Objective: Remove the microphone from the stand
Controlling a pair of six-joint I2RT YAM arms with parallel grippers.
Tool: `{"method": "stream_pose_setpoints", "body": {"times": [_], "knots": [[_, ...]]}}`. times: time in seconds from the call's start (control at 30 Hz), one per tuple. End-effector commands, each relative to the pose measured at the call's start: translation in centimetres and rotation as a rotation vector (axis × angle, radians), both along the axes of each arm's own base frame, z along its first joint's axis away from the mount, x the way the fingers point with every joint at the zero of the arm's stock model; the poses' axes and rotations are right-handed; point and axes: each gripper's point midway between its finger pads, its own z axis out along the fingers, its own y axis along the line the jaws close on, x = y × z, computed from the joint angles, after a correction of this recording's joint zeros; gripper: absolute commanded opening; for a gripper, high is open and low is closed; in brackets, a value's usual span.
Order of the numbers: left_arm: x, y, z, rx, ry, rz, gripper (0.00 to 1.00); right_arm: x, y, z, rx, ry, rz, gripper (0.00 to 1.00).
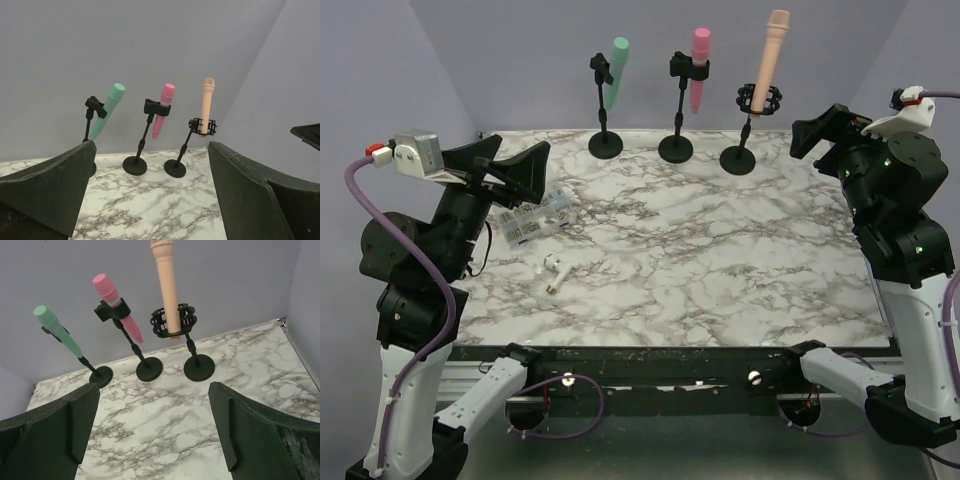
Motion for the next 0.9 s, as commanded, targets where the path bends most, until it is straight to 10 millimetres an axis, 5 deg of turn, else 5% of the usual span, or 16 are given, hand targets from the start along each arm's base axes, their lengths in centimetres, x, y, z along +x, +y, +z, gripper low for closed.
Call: {"method": "stream_pose_setpoints", "body": {"times": [0.0, 0.4, 0.87], "knots": [[-0.3, -0.9, 1.0, 0.029, -0.054, -0.049, 0.99, 0.6, -0.2, -1.5, 0.001, 0.043, -0.019, 1.00], [5.1, -2.3, -6.5, 0.146, 0.120, -0.027, 0.99, 4.0, 3.3, -6.9, 0.008, 0.135, 0.110, 1.00], [7.6, -3.6, -10.5, 0.211, 0.198, -0.054, 0.99, 12.2, 3.9, -9.0, -0.013, 0.149, 0.012, 1.00]]}}
